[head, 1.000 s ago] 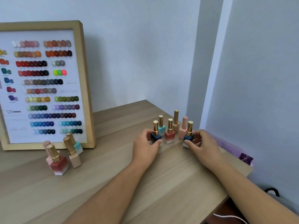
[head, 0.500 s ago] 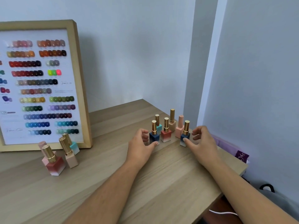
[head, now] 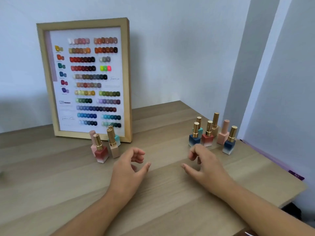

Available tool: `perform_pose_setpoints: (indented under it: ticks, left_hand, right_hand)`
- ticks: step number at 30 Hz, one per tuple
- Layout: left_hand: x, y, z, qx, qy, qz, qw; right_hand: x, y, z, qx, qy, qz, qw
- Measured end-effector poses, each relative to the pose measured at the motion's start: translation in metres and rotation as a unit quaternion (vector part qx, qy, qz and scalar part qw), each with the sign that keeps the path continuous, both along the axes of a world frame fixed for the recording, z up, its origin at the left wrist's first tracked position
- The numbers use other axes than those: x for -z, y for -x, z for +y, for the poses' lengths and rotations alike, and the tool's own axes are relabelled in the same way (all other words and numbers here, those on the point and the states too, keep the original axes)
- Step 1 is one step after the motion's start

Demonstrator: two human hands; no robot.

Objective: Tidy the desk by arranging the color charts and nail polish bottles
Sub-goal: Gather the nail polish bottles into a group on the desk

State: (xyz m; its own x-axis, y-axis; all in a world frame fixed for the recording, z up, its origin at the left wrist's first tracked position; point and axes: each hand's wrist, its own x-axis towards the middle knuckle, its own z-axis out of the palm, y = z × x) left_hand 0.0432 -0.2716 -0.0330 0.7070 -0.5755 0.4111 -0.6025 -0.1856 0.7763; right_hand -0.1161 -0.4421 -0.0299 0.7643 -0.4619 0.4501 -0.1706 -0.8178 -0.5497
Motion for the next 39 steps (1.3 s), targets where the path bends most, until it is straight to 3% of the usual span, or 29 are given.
perform_pose_setpoints:
  ticks: [5,11,21,34,39]
  left_hand:
    - [0.001,-0.027,0.042,-0.087,0.003,-0.028,0.996]
    - [0.004,-0.072,0.068,-0.199,0.029,0.038,0.979]
    - [0.008,-0.086,0.06,-0.2,-0.034,0.022,0.979]
    - [0.006,-0.087,0.051,-0.21,-0.036,0.028,0.977]
    - [0.003,-0.086,0.051,-0.198,-0.029,0.035,0.979]
  right_hand:
    - [0.0,-0.064,0.035,-0.08,-0.026,0.038,0.996]
    - [0.005,-0.134,0.071,-0.117,-0.104,-0.008,0.988]
    - [0.006,-0.185,0.079,-0.091,-0.151,-0.02,0.984]
    - [0.008,-0.198,0.083,-0.069,-0.142,0.0,0.988]
    - [0.005,-0.183,0.079,-0.061,-0.157,-0.029,0.985]
